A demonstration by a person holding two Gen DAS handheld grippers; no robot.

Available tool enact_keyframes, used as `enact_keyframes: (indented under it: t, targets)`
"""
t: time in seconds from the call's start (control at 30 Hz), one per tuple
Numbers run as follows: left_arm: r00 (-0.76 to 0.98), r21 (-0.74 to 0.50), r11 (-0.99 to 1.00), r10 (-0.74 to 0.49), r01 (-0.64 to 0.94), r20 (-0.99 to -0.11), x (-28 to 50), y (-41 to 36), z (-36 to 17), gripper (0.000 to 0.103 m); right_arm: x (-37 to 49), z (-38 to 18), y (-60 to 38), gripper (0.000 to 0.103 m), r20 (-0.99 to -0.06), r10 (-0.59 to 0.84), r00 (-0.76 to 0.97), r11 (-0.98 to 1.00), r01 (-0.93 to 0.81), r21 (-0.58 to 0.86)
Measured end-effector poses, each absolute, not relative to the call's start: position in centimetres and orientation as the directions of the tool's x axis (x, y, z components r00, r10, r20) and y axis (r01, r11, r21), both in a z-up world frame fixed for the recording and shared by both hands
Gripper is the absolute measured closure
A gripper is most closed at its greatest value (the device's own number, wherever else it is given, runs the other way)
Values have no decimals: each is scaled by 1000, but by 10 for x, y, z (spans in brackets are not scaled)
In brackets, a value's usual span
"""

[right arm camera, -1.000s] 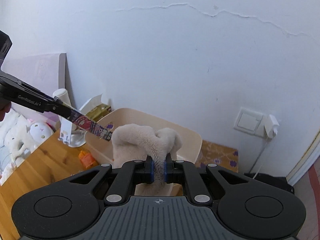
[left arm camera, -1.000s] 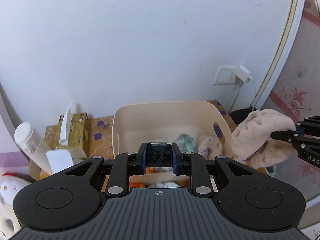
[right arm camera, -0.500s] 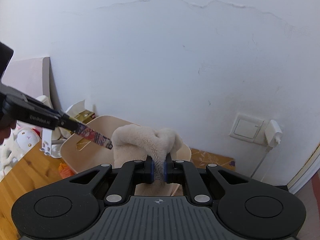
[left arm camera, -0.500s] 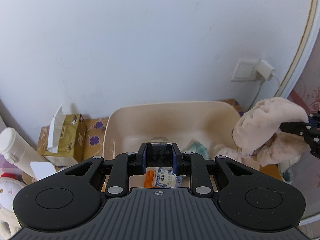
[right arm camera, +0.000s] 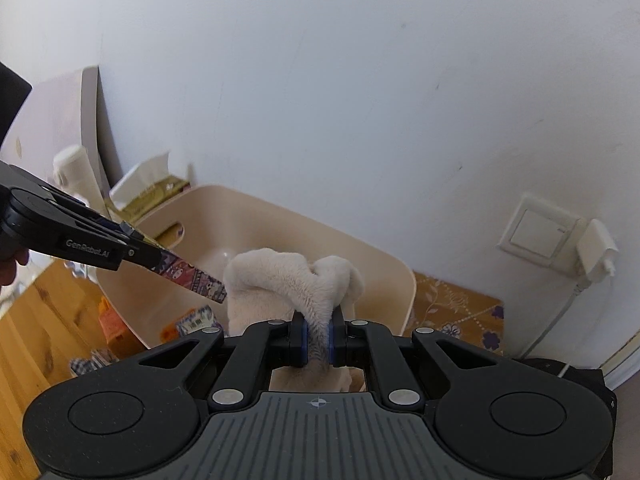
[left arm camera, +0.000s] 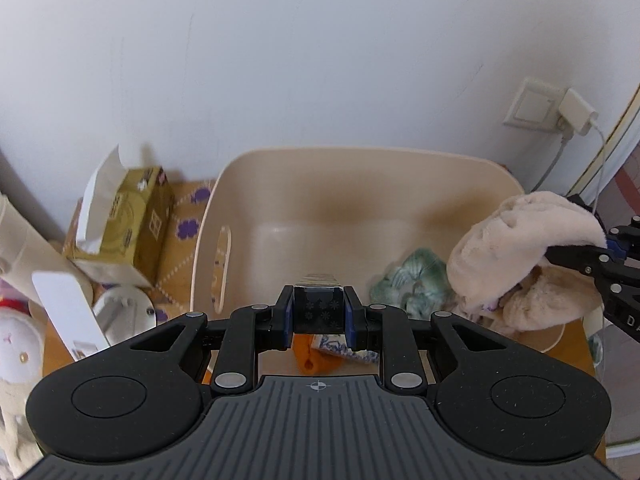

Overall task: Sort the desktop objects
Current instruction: 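Lower both items into the beige basket and open both tools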

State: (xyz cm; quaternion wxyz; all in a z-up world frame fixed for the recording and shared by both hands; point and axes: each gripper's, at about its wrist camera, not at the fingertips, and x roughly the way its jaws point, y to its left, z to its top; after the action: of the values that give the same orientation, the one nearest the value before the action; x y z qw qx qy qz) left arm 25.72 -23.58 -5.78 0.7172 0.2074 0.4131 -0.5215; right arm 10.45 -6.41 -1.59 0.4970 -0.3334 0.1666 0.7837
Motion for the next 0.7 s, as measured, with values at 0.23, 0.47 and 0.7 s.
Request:
enact_keyframes:
  t: [0.23,0.47,0.7]
  targets:
    - [116,-112,378,-532,919,-839,258,-229,-73,79,94,-33,-60,85,-734,618,-281,-482,-873,-71]
    - [108,-123,395,-514,911,-851,259,-216,-74,31,89,-34,-73,44,-739,606,-295,-509,-858,-75]
    - [124,-120,405,-527,906,-841,257,-200,-63,27,90,-27,-92,18,-729,620,-290,-506,-858,-90]
